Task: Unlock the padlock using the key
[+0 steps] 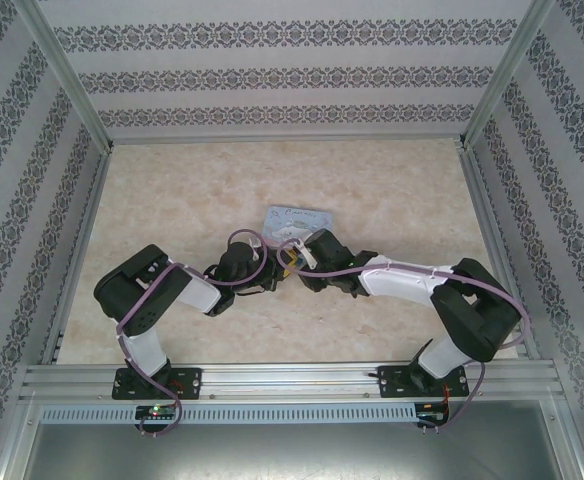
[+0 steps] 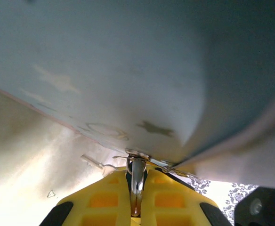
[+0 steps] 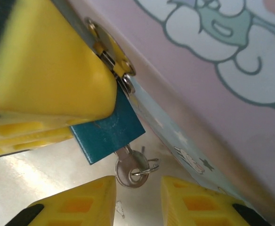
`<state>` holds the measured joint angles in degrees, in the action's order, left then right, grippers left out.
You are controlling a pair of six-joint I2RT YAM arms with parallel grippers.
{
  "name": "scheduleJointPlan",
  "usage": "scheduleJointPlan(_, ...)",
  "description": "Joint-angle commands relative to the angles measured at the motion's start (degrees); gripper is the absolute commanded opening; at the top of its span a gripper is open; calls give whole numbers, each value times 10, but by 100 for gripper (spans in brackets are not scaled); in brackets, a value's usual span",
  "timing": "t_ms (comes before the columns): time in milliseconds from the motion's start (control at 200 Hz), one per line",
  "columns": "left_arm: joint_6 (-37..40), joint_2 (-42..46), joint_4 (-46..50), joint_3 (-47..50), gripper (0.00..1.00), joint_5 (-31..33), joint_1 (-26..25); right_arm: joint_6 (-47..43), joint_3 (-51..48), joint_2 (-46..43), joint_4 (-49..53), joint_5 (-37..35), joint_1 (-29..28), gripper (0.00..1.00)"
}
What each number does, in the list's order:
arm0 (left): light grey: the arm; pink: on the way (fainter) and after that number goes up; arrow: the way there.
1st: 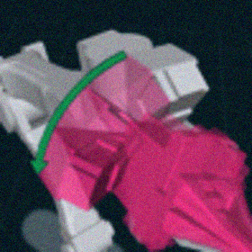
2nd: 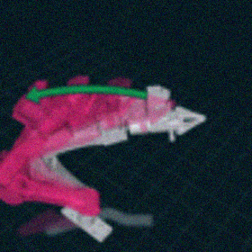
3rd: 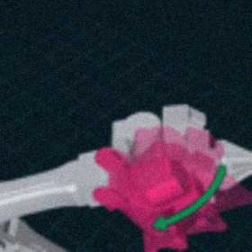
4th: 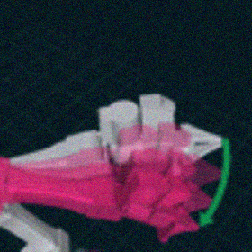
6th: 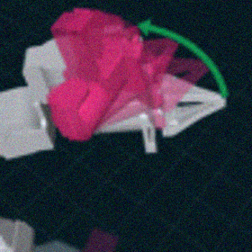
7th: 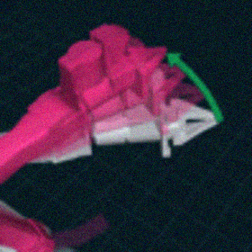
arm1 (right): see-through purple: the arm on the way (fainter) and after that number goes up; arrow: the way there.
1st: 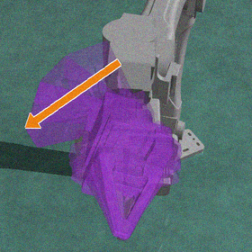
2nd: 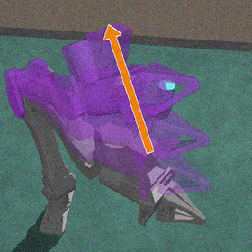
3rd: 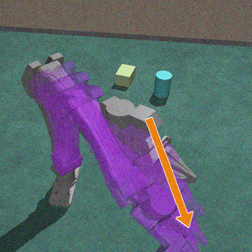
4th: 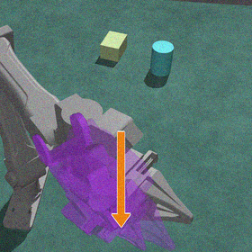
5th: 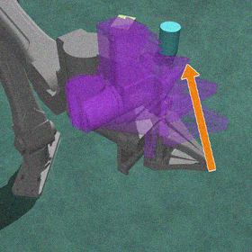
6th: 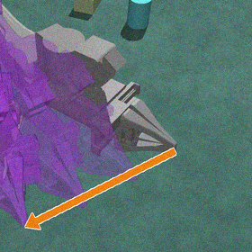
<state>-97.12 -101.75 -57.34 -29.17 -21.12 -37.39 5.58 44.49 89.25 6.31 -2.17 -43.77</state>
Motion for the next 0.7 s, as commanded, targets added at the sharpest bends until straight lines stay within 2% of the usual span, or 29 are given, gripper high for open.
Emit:
scheduleJointPlan(0,11,18,-7,-12,0,-19,5,-13,23,11,-14,-26,-6,31)
scheduleJointPlan(330,12,17,-7,-7,0,-21,4,-19,54,24,-6,-29,1,24)
scheduleJointPlan(575,13,13,-7,-9,0,-22,5,-17,55,11,-6,-23,2,24)
scheduleJointPlan(695,13,10,-8,-11,0,-23,5,-15,63,15,-4,-15,2,13)
